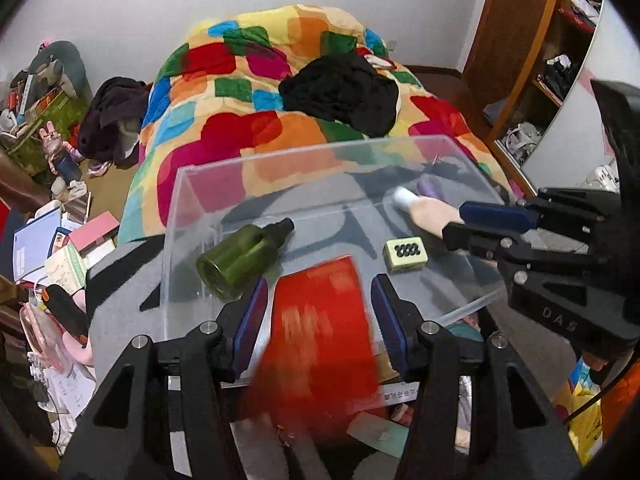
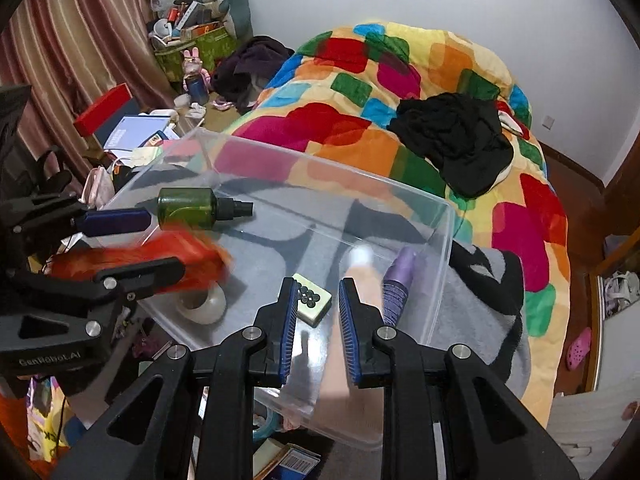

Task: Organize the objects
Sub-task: 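Drop the red packet into the clear box with the left gripper while the right drops the beige tube, then move both grippers back over the remaining items on the blanket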

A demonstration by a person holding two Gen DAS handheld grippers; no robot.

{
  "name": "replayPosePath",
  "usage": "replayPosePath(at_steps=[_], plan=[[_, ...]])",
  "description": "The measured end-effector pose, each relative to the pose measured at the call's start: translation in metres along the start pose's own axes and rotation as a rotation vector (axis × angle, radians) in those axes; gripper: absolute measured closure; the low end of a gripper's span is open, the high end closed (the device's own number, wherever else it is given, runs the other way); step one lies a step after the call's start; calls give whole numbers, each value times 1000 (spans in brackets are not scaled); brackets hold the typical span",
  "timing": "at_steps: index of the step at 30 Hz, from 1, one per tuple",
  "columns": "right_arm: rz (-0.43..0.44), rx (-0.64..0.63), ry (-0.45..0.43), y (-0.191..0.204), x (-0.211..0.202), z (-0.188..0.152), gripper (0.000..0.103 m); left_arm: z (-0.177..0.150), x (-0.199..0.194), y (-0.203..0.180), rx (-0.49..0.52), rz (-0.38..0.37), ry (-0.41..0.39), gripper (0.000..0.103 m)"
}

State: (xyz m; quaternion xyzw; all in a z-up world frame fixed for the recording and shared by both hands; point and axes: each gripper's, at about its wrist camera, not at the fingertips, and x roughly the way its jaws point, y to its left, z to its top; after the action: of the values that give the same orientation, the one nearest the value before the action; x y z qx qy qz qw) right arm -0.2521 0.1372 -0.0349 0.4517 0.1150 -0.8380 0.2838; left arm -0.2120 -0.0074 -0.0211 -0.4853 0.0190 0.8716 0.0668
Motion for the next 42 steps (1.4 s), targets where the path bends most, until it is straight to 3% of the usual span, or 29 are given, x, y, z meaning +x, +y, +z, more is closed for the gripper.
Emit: replayPosePath(at_steps=[14,22,28,35,42], plan=[[-2,-22,-96,17,-42,-16,83,-12,-50,-6,-13,4,-115,44],[-9,14,-160,19,-66,-40,63,-40,-70,-16,1,73,-179,31],[-12,78,-149,8,-65,-68,54,-70,-55,-19,-13,37,-128,29],[16,167,-49,-7,-28,-102,52,-106,-22,-21,-65,-25,-16,29],[28,195,-39,-10,-22,-121,52,-124,-9,-24,-112,-67,-9,28]])
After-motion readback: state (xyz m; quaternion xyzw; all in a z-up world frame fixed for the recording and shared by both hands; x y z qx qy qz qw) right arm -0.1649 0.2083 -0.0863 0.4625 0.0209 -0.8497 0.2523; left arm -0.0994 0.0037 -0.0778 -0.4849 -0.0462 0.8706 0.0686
